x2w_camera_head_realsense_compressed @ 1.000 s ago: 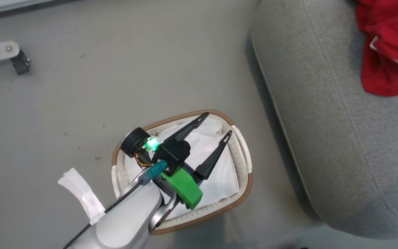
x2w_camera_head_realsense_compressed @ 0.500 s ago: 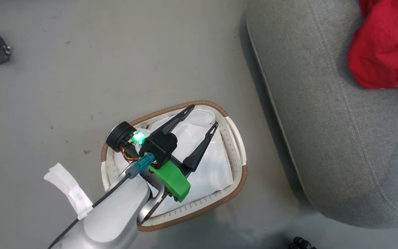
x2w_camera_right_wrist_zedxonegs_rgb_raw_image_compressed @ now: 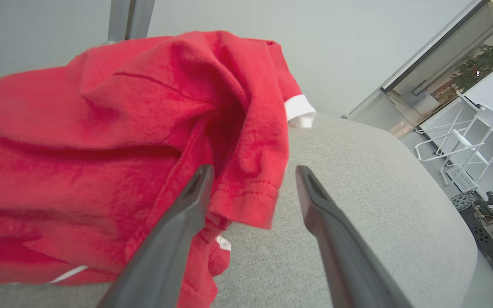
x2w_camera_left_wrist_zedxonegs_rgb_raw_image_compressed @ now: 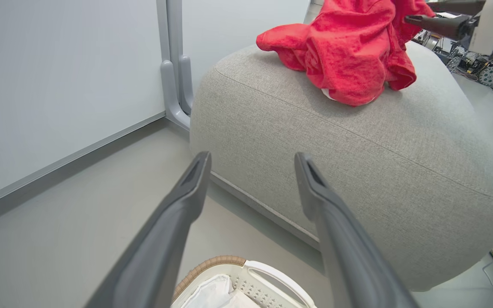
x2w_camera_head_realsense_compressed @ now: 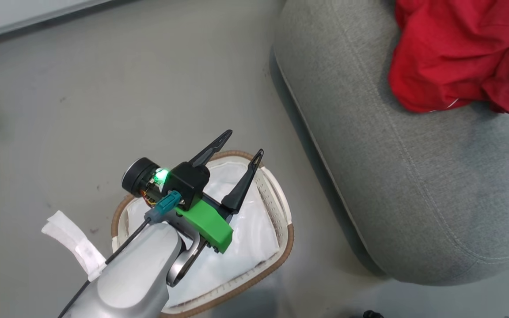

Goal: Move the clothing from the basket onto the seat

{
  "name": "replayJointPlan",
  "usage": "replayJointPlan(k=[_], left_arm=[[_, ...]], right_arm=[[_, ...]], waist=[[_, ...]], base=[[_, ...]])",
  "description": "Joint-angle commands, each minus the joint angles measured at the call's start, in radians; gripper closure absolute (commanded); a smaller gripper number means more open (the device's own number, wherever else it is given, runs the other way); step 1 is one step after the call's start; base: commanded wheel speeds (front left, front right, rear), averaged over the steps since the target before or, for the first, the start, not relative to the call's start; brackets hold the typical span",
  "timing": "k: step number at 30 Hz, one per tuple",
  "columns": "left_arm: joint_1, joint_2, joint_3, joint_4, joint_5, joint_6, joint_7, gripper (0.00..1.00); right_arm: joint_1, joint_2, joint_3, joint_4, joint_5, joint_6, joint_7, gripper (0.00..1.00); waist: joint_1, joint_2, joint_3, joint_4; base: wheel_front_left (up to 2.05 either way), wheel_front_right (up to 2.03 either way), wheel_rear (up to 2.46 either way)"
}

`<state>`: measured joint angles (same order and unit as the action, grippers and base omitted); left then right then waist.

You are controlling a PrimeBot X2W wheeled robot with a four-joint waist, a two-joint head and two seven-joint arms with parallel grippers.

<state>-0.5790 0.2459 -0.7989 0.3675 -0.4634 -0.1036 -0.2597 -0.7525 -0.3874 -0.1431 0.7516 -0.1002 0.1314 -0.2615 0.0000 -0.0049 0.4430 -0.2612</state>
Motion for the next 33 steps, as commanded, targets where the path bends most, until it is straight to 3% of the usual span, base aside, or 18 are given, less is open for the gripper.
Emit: replayJointPlan(k=[1, 9, 16, 29, 33], left_arm=[[0.018, -0.002, 0.011, 0.004, -0.008, 0.006, -0.006, 0.00], [0.081, -0.051, 0.106, -0.020, -0.014, 0.009, -0.006, 0.00], [0.176, -0.099, 0.237, -0.040, 0.003, 0.000, -0.006, 0.00], [0.379, -0.135, 0.527, -0.082, 0.071, 0.003, -0.005, 0.00], [0.447, -0.146, 0.603, -0.101, 0.093, -0.003, -0.005, 0.00]], right_arm=[[0.019, -0.003, 0.010, -0.016, 0.013, -0.001, -0.004, 0.00], [-0.006, -0.047, 0.058, -0.085, 0.059, -0.001, 0.027, 0.00], [0.001, -0.038, 0.112, -0.100, 0.111, -0.001, 0.059, 0.00], [0.180, 0.138, 0.093, -0.113, 0.202, -0.001, -0.002, 0.00], [0.280, 0.220, 0.059, -0.196, 0.216, -0.001, -0.004, 0.00]], waist=[[0.0000, 0.0049, -0.060, -0.029], [0.0000, 0.0049, -0.185, 0.013], [0.0000, 0.0049, -0.302, 0.123], [0.0000, 0.0049, -0.399, 0.301], [0.0000, 0.0049, -0.420, 0.342]], base=[[0.00, 0.00, 0.00], [0.00, 0.00, 0.00], [0.00, 0.00, 0.00], [0.00, 0.00, 0.00], [0.00, 0.00, 0.00]])
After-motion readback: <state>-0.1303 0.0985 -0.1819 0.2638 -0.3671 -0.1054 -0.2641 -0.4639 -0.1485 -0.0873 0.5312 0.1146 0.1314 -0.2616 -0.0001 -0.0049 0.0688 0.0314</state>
